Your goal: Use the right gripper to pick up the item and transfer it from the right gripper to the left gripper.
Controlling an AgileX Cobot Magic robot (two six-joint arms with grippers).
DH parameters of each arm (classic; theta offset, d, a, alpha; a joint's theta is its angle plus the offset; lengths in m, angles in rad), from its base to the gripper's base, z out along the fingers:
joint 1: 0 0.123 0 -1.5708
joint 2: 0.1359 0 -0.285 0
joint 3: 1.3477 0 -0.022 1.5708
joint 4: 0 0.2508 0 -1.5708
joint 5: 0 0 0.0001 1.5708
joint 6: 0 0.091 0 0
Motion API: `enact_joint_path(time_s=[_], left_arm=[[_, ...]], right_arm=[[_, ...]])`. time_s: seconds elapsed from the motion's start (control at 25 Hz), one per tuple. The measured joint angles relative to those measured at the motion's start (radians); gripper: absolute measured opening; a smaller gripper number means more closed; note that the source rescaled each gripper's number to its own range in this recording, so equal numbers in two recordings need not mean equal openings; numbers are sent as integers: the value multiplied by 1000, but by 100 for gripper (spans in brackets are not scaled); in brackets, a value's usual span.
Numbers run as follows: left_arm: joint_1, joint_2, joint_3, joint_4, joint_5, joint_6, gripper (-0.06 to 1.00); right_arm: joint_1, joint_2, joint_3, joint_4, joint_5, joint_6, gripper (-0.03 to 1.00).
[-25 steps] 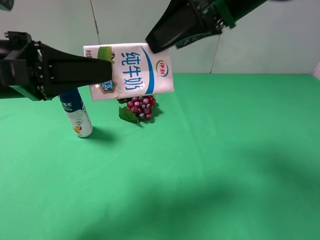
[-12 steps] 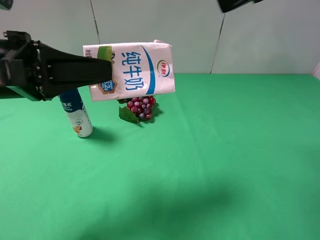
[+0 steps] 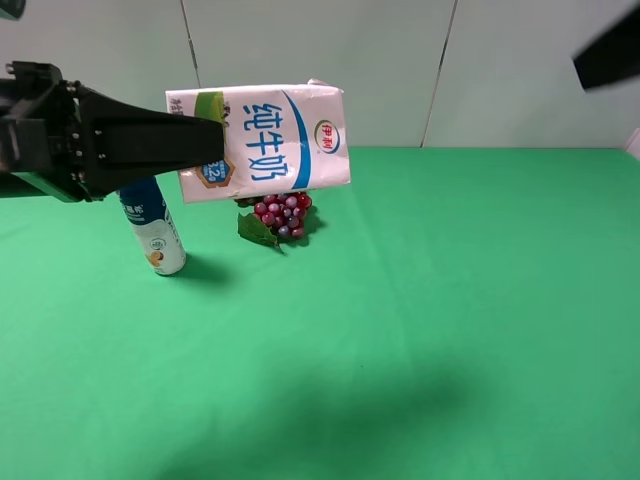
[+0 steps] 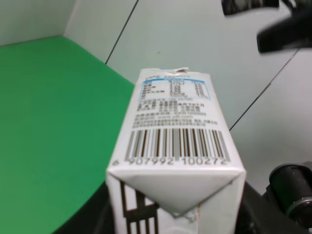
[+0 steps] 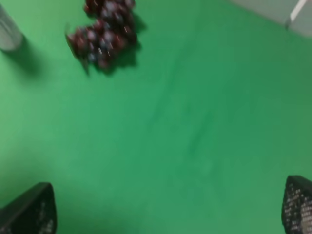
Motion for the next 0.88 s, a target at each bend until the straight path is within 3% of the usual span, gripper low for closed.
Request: enact_joint_path(time_s=[0.4, 0.76, 0.88], left_arm=[[0, 0, -1, 1, 3, 0, 0], [-1, 0, -1, 1, 3, 0, 0], [-1, 0, -1, 2, 3, 0, 0]], right_arm=[[0, -426, 401, -24, -75, 122, 100], [0, -758, 619, -25, -180, 136, 100], [0, -817, 654, -75, -179, 206, 100]])
